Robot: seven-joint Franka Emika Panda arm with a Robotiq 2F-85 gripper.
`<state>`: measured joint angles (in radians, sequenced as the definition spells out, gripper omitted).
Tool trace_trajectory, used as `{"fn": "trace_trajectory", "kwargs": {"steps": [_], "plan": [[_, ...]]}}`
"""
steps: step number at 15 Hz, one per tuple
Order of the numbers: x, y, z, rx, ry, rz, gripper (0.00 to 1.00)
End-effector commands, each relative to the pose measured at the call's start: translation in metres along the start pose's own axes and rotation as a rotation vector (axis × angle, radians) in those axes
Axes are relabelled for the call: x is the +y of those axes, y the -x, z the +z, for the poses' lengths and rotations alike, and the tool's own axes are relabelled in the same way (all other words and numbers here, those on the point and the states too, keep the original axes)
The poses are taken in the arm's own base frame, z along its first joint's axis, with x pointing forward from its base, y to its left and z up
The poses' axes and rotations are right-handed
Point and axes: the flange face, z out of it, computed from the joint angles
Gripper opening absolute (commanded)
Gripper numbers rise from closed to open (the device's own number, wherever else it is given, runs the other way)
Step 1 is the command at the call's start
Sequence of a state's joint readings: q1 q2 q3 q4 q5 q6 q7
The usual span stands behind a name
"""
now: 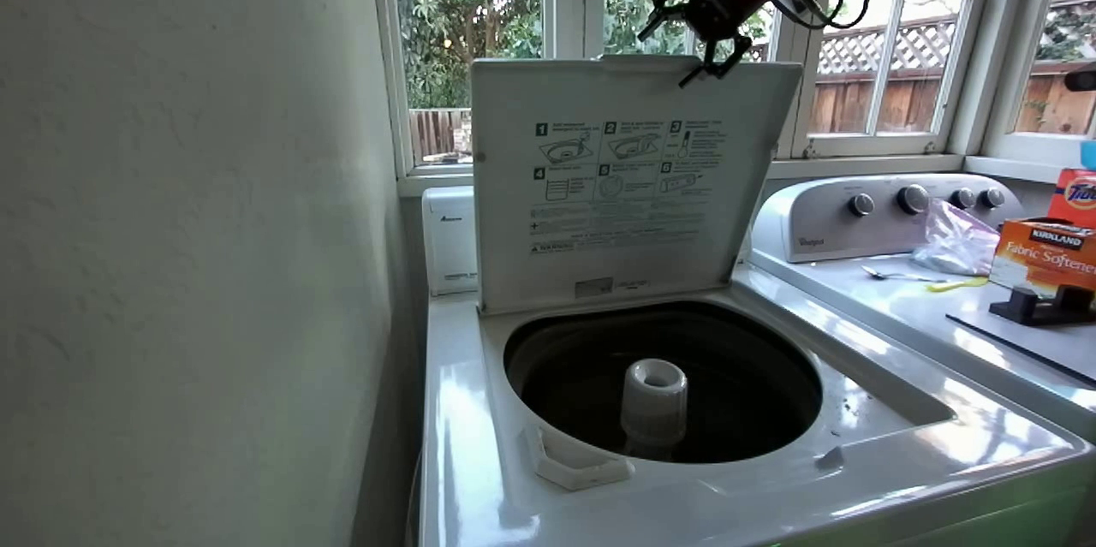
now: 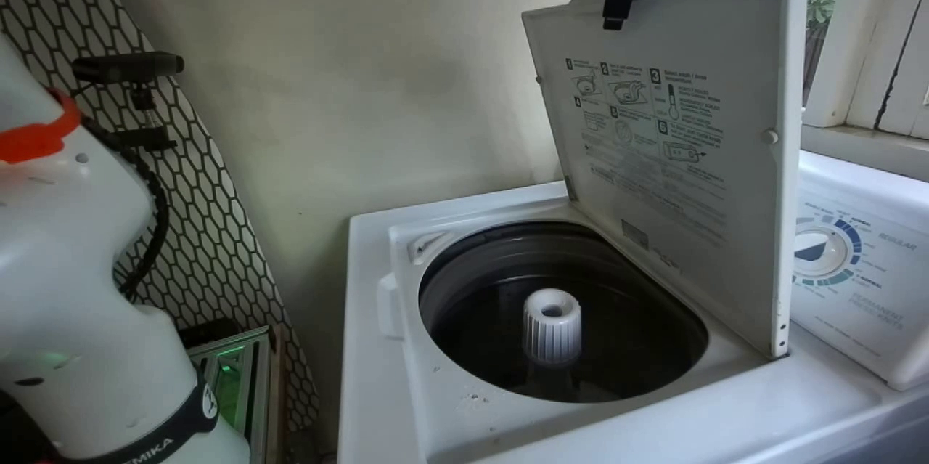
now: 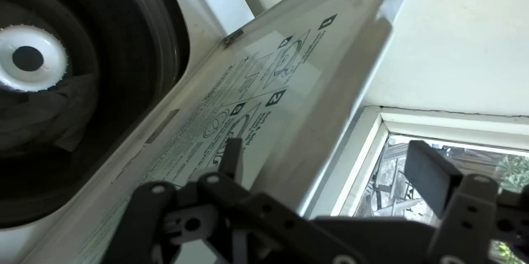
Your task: Close the lid of the dryer
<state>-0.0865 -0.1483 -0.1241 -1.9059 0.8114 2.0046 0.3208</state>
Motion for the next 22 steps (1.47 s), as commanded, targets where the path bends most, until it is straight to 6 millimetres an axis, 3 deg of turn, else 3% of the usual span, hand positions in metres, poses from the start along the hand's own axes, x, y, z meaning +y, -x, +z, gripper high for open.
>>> {"fn": "trace_trajectory", "kwargs": {"steps": [1,14,22], "plan": [[0.002,0.009,-0.003,0.037,-0.035,0.087,1.0],[0.02,0.033,-0.003,0.169,-0.015,0.305,1.0],[0.046,0.051,0.004,0.164,-0.104,0.254,1.0]]}}
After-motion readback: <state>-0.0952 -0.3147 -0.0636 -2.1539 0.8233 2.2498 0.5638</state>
